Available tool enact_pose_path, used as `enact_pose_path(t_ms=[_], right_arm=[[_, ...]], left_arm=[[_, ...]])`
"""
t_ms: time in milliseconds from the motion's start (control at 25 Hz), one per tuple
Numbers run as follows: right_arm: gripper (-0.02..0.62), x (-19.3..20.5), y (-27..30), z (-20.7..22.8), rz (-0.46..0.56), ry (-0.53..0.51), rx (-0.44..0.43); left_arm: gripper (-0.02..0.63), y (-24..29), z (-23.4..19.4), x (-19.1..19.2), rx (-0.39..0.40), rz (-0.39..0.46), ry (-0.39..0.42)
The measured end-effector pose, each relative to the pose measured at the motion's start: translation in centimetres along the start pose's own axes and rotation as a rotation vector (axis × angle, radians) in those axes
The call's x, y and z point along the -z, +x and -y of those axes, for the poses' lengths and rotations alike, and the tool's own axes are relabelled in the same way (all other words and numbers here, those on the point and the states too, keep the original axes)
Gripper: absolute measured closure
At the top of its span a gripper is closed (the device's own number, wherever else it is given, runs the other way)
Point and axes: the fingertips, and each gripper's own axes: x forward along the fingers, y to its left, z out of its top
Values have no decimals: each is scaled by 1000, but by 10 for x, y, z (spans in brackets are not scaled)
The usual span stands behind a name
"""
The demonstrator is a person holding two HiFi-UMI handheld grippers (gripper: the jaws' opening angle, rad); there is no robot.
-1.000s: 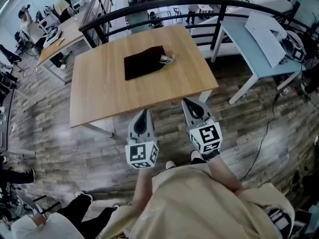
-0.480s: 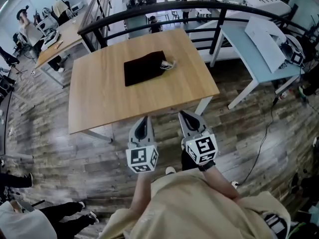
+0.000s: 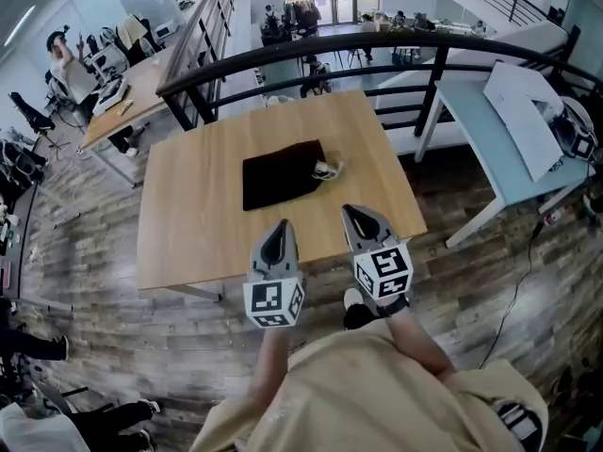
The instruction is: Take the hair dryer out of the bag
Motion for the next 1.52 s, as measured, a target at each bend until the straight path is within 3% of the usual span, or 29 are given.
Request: enact_pose_path(t_ms=[280,640,1080,1520], right_arm=[[578,-14,66,66,-9,5,-66],[578,30,106,97,-127,55,-147],[578,45,197,131,-163,54,-141],[578,76,301,149,-278,57,-132]], left_arm=[[595,90,-3,-8,-41,0,1],[595,148,-8,32,-82,-109,-44],[595,235,-68,54,-59,-156,-77],[594,315,-138,114,-22,-351,-44]])
